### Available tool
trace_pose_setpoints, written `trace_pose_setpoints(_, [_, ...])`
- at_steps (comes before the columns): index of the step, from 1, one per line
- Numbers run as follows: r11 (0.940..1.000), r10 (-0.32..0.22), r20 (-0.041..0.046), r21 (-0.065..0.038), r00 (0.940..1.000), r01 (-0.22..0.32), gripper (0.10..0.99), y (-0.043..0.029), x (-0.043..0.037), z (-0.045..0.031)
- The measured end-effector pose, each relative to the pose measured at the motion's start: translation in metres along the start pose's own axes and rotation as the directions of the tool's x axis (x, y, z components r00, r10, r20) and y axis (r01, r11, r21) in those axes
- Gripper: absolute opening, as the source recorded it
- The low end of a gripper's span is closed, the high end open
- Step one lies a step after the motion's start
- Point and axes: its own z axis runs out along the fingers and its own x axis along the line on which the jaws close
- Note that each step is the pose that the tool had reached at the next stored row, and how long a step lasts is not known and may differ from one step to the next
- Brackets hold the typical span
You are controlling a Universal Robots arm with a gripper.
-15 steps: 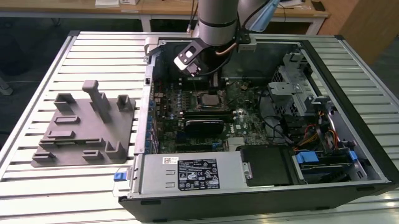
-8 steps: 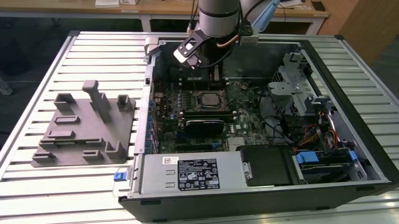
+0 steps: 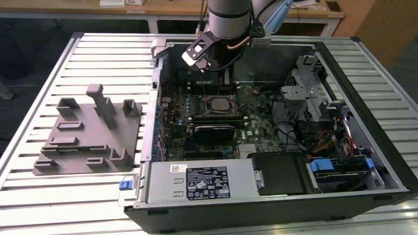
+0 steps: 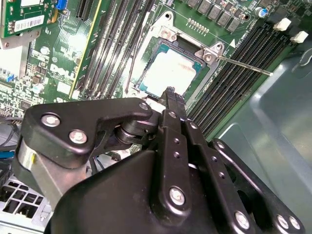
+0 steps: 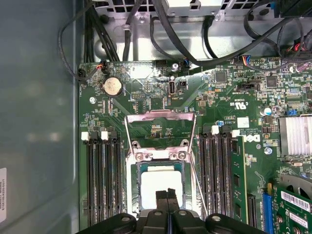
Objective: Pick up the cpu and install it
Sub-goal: 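Place the cpu into insertion slot, then close the cpu cover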
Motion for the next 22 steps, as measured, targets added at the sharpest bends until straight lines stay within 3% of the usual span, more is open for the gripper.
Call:
trace_pose_setpoints(13, [1.0, 0.0, 0.0002, 0.0, 1.0, 0.0, 0.106, 0.0, -0.0001, -0.0015])
trace_pose_setpoints(22, [1.0, 0.0, -0.0008, 0.0, 1.0, 0.0, 0.106, 0.0012, 0.0001, -0.0211])
